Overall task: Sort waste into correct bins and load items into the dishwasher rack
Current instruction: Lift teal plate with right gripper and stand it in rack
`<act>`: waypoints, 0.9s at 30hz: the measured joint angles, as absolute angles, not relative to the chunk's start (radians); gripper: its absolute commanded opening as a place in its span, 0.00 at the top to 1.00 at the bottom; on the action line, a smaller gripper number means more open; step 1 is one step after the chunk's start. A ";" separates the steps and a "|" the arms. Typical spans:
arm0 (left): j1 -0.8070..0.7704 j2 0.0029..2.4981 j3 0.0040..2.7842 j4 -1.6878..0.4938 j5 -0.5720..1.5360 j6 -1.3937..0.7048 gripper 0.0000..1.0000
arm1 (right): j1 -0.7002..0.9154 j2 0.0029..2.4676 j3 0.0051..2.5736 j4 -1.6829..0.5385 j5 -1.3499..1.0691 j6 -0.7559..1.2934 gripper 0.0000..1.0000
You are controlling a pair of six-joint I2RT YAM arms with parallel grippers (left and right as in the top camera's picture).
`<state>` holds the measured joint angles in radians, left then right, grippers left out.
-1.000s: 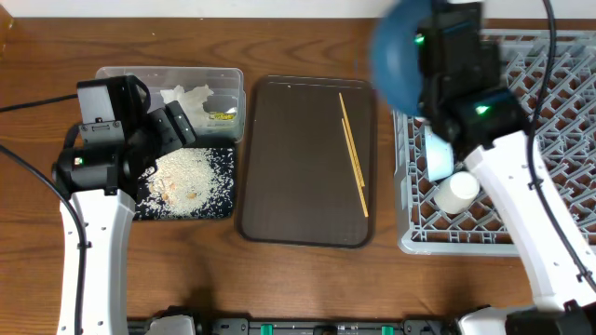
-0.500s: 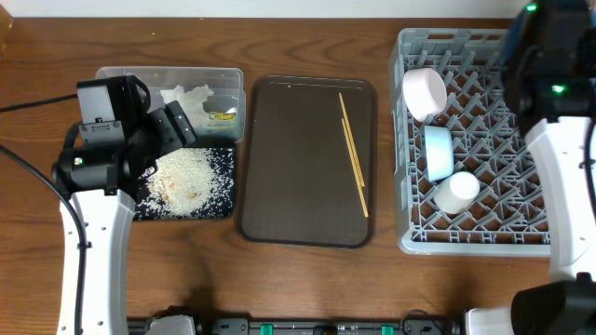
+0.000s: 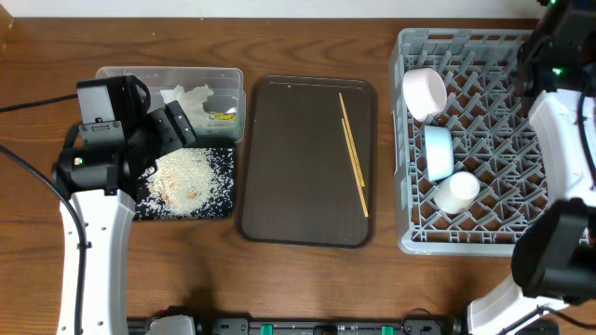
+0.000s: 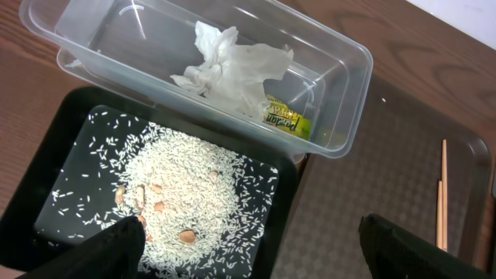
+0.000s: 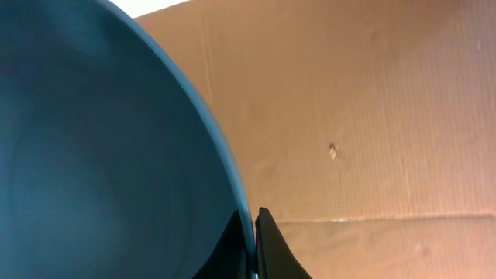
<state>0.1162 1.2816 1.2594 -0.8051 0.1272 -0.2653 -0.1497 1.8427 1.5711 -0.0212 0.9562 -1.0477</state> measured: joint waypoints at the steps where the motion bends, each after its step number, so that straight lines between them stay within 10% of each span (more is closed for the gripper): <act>1: 0.116 1.282 1.259 -0.805 0.127 -0.265 0.09 | -0.150 1.851 1.571 -0.004 0.956 -1.067 0.99; 21: 0.116 1.282 1.259 -0.805 0.127 -0.265 0.09 | -0.131 1.938 1.570 -0.009 0.935 -1.171 0.98; 27: 0.116 1.282 1.259 -0.805 0.127 -0.265 0.09 | -0.075 1.941 1.569 -0.047 0.931 -1.178 0.51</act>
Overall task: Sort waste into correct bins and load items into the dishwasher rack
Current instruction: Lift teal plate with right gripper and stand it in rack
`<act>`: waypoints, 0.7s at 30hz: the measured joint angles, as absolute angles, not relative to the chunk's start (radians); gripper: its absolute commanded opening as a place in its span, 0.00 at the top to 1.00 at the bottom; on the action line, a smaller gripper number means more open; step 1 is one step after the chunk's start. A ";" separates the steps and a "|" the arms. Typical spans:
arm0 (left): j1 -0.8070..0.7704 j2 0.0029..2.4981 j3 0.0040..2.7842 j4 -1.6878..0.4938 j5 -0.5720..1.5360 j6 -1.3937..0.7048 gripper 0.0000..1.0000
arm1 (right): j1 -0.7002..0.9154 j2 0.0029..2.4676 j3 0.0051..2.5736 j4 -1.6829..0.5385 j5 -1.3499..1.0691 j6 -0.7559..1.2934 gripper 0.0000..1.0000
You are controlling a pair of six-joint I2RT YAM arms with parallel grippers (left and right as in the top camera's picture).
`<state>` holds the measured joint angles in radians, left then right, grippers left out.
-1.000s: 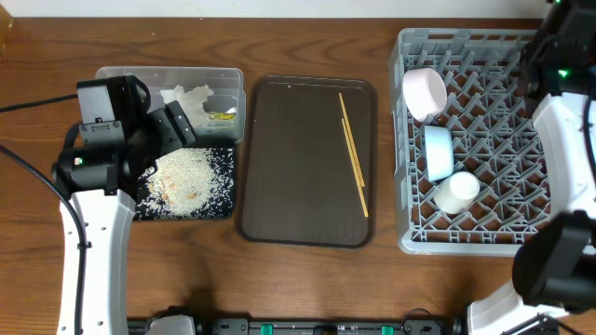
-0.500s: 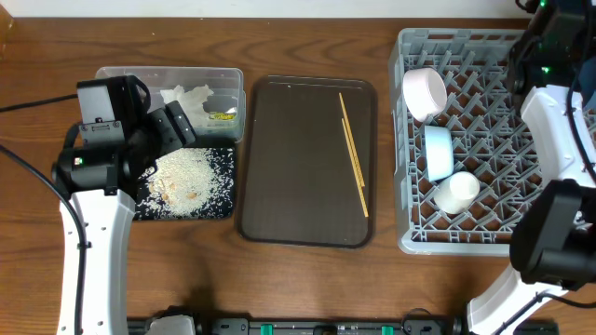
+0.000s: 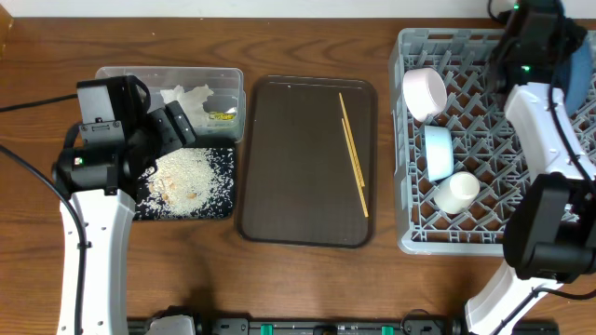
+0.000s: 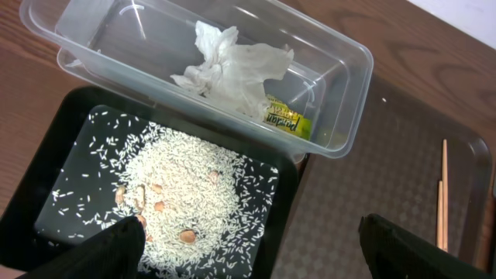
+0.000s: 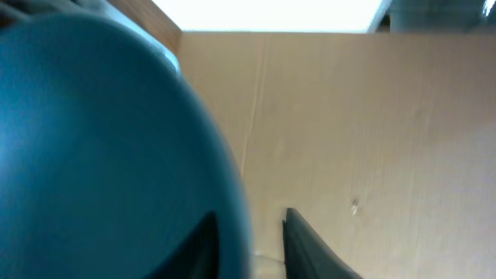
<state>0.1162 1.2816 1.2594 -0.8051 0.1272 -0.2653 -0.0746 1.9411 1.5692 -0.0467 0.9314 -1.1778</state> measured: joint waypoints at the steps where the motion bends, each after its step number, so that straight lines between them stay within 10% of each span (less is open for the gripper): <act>1: 0.116 1.282 1.259 -0.805 0.127 -0.265 0.09 | -0.064 1.941 1.570 -0.047 0.930 -1.176 0.40; 10: 0.116 1.282 1.259 -0.805 0.127 -0.266 0.09 | -0.016 1.941 1.569 -0.025 0.925 -1.155 0.03; 21: 0.116 1.282 1.259 -0.805 0.127 -0.266 0.09 | 0.014 1.934 1.568 0.125 0.904 -1.068 0.01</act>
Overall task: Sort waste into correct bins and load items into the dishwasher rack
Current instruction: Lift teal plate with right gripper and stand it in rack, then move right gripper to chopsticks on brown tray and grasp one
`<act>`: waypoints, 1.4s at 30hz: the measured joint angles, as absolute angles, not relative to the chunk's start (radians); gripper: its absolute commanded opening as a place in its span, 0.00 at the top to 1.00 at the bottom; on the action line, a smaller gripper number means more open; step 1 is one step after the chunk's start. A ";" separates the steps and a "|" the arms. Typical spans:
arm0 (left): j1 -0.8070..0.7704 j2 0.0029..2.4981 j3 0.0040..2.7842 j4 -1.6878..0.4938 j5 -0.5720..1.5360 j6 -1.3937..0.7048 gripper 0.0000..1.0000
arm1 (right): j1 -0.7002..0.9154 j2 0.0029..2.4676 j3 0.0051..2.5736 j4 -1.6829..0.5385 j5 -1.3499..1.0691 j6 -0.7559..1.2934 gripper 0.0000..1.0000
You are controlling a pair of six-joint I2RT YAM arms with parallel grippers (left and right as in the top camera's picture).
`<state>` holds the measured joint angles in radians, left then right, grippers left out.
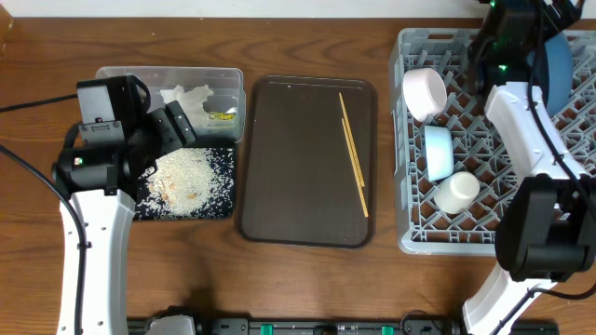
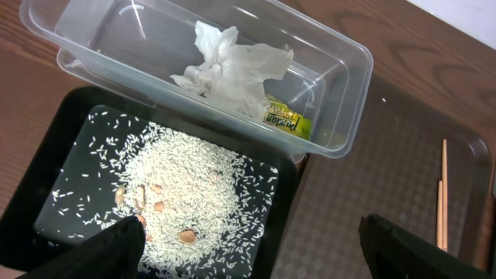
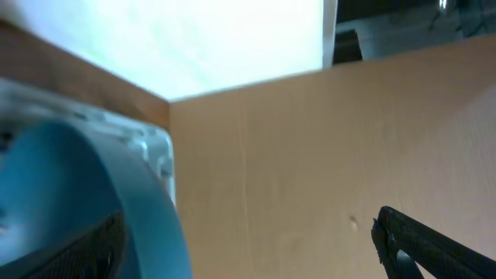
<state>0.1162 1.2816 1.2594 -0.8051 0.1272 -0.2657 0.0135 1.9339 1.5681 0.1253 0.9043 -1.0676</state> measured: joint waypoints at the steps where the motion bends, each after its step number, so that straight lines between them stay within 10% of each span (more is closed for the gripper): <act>1: 0.116 1.282 1.259 -0.805 0.127 -0.265 0.09 | 0.022 1.930 1.568 0.125 0.891 -1.060 0.01; 15: 0.116 1.282 1.259 -0.805 0.127 -0.265 0.09 | 0.130 1.888 1.569 -0.079 0.743 -0.844 0.01; 27: 0.116 1.282 1.259 -0.805 0.127 -0.265 0.09 | 0.301 1.757 1.570 -0.494 0.029 -0.262 0.02; 42: 0.116 1.282 1.259 -0.805 0.127 -0.265 0.09 | 0.503 1.840 1.433 -0.583 -0.133 0.093 0.41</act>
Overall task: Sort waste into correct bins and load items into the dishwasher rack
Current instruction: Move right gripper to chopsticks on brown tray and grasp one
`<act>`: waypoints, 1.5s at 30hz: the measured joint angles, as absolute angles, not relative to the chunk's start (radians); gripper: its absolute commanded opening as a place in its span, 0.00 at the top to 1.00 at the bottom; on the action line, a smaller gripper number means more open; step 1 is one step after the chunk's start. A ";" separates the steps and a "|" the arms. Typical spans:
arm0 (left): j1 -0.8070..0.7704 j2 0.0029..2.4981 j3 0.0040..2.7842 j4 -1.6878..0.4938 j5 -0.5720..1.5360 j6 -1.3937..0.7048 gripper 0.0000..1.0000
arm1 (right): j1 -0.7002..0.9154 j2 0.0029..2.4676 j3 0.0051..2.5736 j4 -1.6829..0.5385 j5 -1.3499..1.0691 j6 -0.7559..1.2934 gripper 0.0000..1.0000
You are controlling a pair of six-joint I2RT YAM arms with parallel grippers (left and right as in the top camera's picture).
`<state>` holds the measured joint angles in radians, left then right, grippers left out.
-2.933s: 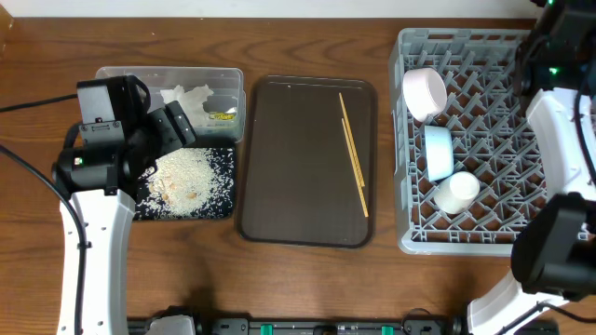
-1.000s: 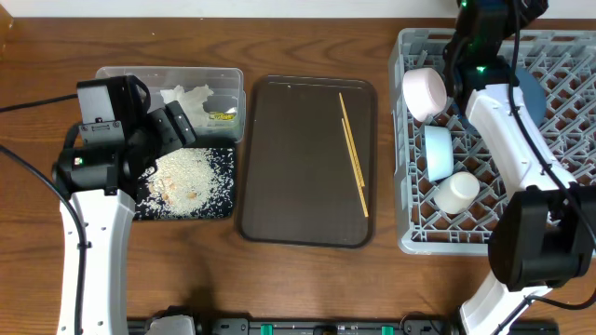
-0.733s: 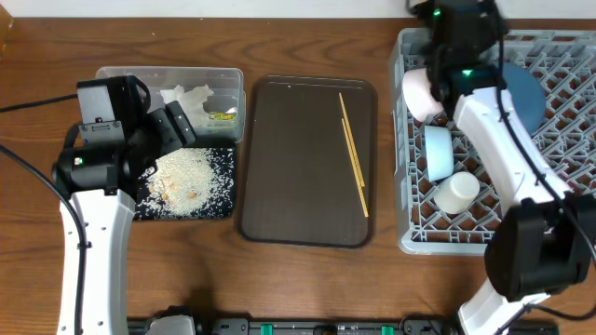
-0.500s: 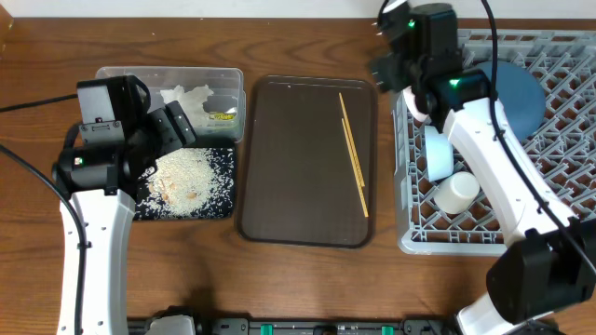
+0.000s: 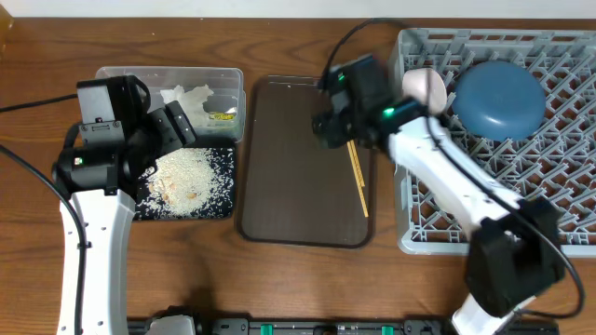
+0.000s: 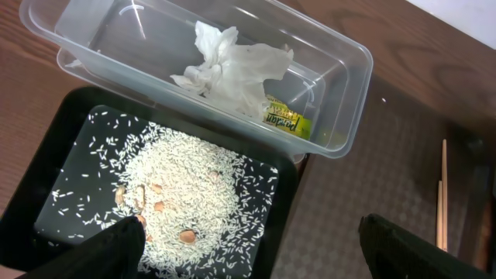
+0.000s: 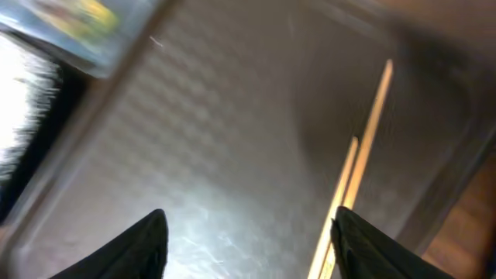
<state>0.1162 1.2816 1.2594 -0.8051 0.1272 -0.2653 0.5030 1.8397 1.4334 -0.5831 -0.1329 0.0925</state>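
Two wooden chopsticks [image 5: 355,160] lie on the brown tray [image 5: 289,186]; the blurred right wrist view shows them too [image 7: 360,174]. My right gripper [image 5: 333,119] hangs open just above the tray beside their far ends, nothing between its fingers [image 7: 147,242]. A big blue bowl [image 5: 498,98] rests in the grey dishwasher rack [image 5: 559,214], next to a pale cup [image 5: 424,87]. My left gripper [image 6: 248,252] stays open over the black tray of rice [image 6: 178,186], near the clear bin [image 6: 341,124] holding crumpled tissue [image 6: 232,66] and a yellow packet [image 6: 284,122].
My right arm [image 5: 447,172] stretches from the rack's front across its left side and covers what sits there. The clear bin [image 5: 168,79] and black rice tray [image 5: 219,200] stand to the left of the brown tray. Wooden table surrounds everything.
My right gripper, open by the blue bowl at the rack's far right, is now left of the rack over the brown tray by the chopsticks. The bowl stays in the rack. Left arm unchanged.
At first my right gripper was shut on the blue bowl's rim at the rack's far right corner. Its jaws then parted, and the bowl stood in the rack apart from the open fingers. Now the gripper is over the chopsticks. The left arm never moved.
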 measured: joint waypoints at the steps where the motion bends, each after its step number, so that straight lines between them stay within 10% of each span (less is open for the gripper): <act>1: 0.116 1.282 1.259 -0.805 0.127 -0.266 0.09 | 0.513 1.853 1.426 -0.584 -0.099 0.101 0.43; 6: 0.116 1.282 1.259 -0.805 0.127 -0.265 0.09 | 0.526 1.911 1.415 -0.570 0.044 0.138 0.56; 45: 0.116 1.282 1.259 -0.805 0.127 -0.265 0.09 | 0.482 2.109 1.415 -0.501 0.244 0.286 0.68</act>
